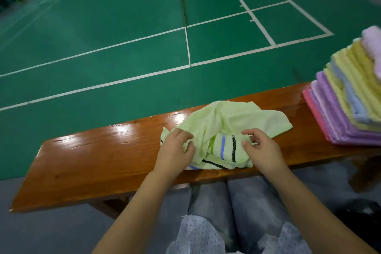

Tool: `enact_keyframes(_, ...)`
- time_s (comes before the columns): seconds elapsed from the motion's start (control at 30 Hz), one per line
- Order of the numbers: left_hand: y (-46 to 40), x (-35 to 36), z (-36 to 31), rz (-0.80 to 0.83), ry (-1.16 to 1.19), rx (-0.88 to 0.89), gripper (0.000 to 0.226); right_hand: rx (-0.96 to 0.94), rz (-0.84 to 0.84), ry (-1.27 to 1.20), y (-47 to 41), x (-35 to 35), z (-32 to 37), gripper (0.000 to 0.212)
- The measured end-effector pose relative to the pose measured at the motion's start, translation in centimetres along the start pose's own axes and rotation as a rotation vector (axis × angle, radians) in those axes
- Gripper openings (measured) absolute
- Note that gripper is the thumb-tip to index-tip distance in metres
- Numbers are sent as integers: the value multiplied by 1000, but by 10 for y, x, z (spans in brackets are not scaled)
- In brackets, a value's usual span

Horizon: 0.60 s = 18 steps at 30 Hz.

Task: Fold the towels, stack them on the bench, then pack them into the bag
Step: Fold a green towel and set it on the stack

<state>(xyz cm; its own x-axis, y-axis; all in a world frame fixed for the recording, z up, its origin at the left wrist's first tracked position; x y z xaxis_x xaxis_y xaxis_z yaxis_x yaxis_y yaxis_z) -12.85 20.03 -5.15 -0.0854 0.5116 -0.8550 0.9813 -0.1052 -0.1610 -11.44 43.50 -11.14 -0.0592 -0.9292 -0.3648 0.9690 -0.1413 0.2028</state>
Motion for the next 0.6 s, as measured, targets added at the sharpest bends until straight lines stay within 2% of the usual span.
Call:
enact_keyframes(0.03,-8,3,-4,18,5,-19,26,-10,-4,15,1,-3,2,21)
enact_keyframes(0.17,-24,40,-2,303,-150,-99,37,-31,3,28,2,-7,4,15)
enact_keyframes(0.23,-29,41,5,297,-134,-140,29,-42,-5,31,2,-10,4,9)
enact_keyframes(0.3,-30,35,14,271,9,-218,21,-48,-19,36,3,-16,2,5)
enact_keyframes(0.4,-23,28,28,276,461,-432,15,-40,-21,50,3,-21,0,12)
enact_keyframes(0.43,-21,26,29,276,525,-464,15,-39,-20,54,3,-22,0,15)
enact_keyframes(0.5,-20,23,35,263,503,-482,15,-44,-24,59,3,-23,1,19)
enact_keyframes(0.6,-22,21,37,230,240,-393,18,-46,-13,64,3,-22,2,25)
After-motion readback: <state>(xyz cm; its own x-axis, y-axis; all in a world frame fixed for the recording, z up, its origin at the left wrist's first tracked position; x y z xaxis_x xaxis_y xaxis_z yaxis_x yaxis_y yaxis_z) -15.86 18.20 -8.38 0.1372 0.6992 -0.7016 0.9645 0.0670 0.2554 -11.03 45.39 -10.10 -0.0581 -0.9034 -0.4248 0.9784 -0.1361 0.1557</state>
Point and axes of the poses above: each hand's wrist, its own y-axis away from the middle knuckle, its own x-axis out of the palm, z = x × y, the point moved 10 cm from there along -y, towards the middle knuckle
